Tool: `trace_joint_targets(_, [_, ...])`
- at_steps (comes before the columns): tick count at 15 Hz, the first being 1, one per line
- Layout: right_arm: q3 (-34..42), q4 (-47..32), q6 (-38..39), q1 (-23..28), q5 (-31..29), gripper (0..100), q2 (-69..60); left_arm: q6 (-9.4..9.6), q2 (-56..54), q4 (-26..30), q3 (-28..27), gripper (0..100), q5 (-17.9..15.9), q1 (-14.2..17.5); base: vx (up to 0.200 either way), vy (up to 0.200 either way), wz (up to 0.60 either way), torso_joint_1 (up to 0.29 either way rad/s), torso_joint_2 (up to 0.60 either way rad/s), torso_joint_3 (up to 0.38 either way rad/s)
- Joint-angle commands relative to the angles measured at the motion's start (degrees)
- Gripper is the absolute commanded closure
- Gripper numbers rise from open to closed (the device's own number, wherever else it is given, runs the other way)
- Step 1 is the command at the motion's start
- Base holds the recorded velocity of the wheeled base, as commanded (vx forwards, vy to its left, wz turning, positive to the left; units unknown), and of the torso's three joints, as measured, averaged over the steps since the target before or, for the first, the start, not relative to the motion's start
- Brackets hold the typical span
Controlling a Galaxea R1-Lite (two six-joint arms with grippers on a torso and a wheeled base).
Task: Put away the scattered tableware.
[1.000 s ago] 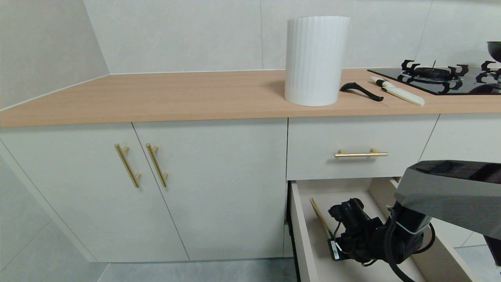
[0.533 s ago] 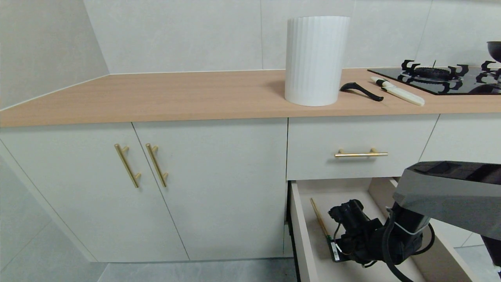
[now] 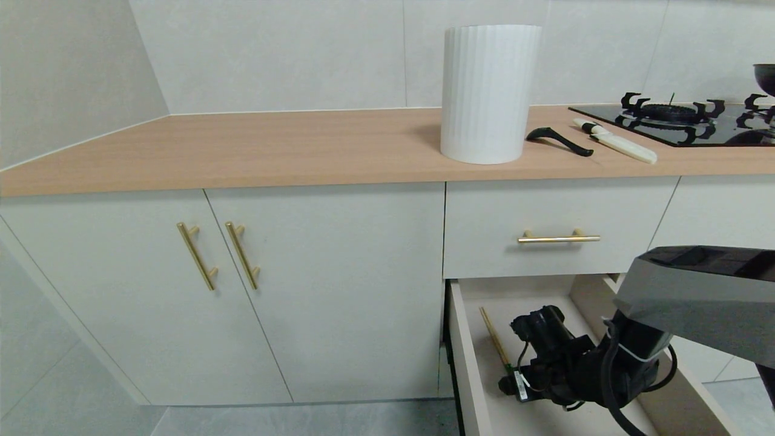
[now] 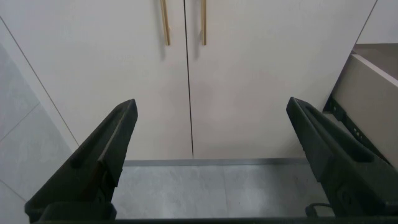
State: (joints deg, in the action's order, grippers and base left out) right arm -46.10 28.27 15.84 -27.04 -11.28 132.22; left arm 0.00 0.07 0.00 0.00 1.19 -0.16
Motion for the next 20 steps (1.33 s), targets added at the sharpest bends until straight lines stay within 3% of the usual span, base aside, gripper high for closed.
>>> trace_joint_targets(1, [2.60,-0.41,-0.45,0.32,-1.82,0,-12.25,0.00,0.01,0.00,0.00,0,0.04,0.07,0.000,0.000,0.00,0.000,0.00,0.000])
trace_joint_targets(7, [4.01,-1.90,-2.74,2.96,-1.20,0,-30.35,0.00,0.01,0.00,0.00,0,0.04,-0.02,0.000,0.000,0.00,0.000,0.00,0.000])
trace_joint_targets(10, [4.18,-1.64,-5.99,5.94,-1.56,0,-34.84,0.00,0.01,0.00,0.00,0,0.04,-0.02,0.000,0.000,0.00,0.000,0.00,0.000])
trace_joint_targets(20, [4.18,-1.55,-6.52,6.12,-1.47,0,-42.31,0.00,0.01,0.00,0.00,0,0.04,0.07,0.000,0.000,0.00,0.000,0.00,0.000])
